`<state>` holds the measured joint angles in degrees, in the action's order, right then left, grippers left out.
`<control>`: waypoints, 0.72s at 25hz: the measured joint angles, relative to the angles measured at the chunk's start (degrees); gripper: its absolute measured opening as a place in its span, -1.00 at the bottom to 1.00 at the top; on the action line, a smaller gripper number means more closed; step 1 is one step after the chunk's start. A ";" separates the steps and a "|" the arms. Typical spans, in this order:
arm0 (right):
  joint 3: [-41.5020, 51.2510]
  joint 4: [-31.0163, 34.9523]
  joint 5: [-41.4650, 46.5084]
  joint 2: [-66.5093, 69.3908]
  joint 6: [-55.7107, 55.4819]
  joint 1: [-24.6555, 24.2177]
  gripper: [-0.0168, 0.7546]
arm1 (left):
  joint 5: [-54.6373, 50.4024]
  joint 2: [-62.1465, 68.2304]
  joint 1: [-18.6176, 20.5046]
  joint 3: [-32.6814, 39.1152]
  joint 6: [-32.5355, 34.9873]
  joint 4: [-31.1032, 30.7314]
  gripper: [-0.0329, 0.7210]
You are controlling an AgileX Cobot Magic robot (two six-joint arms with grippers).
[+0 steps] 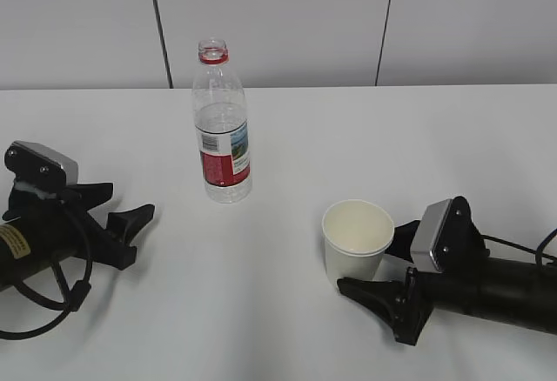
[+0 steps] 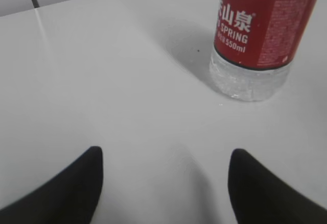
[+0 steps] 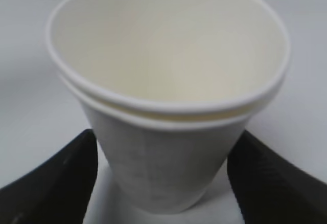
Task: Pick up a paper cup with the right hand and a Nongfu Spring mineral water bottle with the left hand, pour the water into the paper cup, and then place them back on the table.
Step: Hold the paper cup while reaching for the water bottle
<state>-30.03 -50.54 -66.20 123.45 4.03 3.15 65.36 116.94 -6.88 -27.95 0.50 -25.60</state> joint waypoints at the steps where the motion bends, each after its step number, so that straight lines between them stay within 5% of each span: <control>1: -0.51 0.00 0.00 0.24 0.00 0.24 0.55 | 0.00 0.00 0.00 0.00 0.00 0.00 0.31; 11: -2.83 0.63 0.00 0.27 0.00 1.15 0.54 | 0.00 0.00 0.00 0.00 0.00 0.00 0.31; 18: -2.95 1.56 0.00 0.37 0.46 1.15 0.15 | 0.00 0.00 0.00 -0.38 0.00 0.23 0.31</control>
<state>-32.98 -48.98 -66.20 123.82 4.49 4.30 65.36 116.94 -6.88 -28.33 0.50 -25.36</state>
